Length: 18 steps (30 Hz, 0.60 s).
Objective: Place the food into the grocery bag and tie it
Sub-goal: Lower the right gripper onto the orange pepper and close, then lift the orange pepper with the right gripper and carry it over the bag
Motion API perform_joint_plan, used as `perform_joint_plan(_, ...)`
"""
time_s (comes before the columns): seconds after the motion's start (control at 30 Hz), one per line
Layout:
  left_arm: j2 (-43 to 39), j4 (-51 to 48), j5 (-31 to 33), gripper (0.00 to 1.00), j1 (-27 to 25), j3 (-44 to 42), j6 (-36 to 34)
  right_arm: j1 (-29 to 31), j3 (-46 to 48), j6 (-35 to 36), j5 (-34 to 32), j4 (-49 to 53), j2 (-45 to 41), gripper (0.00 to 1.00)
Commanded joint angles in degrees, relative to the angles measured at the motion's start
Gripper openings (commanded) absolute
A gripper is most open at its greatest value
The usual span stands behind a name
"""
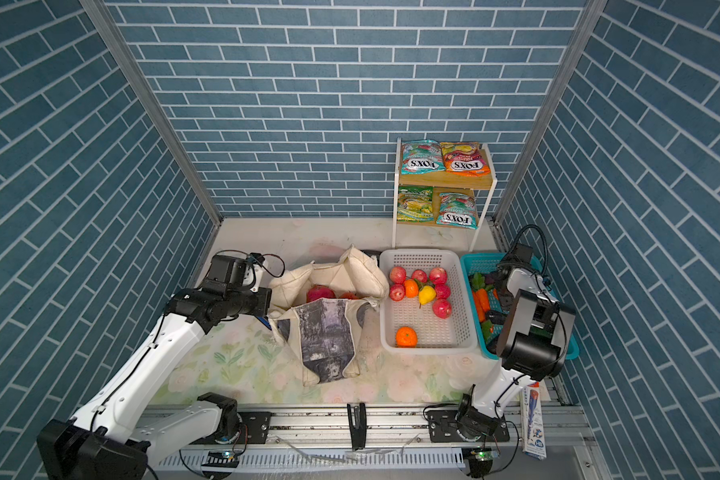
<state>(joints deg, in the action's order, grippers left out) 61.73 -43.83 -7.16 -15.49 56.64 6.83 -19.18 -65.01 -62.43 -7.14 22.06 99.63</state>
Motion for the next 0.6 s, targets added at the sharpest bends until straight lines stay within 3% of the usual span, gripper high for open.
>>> perform_joint_plan(0.0,0.58,-0.73,-0.58,0.05,0.28,-0.13,-0.33,-0.11,-1.44,-1.73,0.02,-0.02,1.17,0.86)
perform_joint_plan(0.17,0.68,-0.73,-0.58,0.05,0.28,-0.06,-0.33,-0.12,-2.08,-1.69,-0.81,-0.31,1.42,0.86)
perform_joint_plan(0.4,0.68,-0.73,-0.58,0.05,0.28,-0.04,-0.33,-0.15,-2.59,-1.7,-0.65,-1.7,3.34,0.8)
perform_joint_plan(0.57,0.66,-0.73,-0.57,0.05,0.28,-0.04,-0.36,-0.16,-2.79,-1.86,-0.07,-1.55,4.82,0.83)
